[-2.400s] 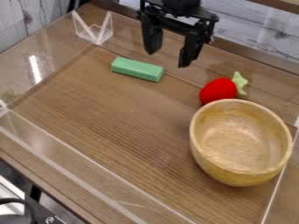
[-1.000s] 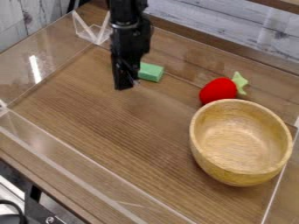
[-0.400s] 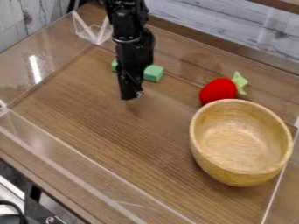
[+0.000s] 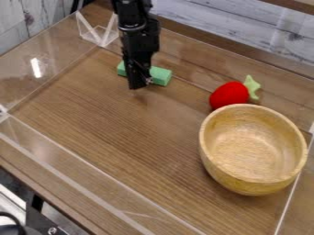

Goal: Put the green object in the brown bowl

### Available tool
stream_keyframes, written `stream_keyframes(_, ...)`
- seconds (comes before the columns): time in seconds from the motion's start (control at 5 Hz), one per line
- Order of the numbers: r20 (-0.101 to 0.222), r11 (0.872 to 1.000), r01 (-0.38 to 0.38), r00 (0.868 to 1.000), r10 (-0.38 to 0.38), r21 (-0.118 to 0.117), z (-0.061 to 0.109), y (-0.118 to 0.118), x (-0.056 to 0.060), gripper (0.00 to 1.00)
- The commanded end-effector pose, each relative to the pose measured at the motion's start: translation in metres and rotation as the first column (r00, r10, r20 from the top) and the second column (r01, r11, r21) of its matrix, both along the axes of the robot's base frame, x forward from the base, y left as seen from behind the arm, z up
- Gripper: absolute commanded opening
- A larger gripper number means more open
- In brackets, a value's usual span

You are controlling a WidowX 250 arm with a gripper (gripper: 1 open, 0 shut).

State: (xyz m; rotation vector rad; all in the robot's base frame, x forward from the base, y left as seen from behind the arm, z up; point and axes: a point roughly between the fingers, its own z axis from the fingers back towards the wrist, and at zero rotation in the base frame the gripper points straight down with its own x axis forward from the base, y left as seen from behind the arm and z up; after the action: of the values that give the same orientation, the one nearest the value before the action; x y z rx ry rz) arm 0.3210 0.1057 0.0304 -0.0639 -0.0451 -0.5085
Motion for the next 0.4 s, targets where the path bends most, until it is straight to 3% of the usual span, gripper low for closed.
stream_keyframes(0.0, 0.057, 0.999, 0.043, 0.998, -0.042, -0.009, 0.0261, -0.0031, 0.0165, 1.00)
stream_keyframes(0.2, 0.052, 0.995, 0.102, 0.994, -0.100, -0.024, 0.0342, -0.0127, 0.0196, 1.00)
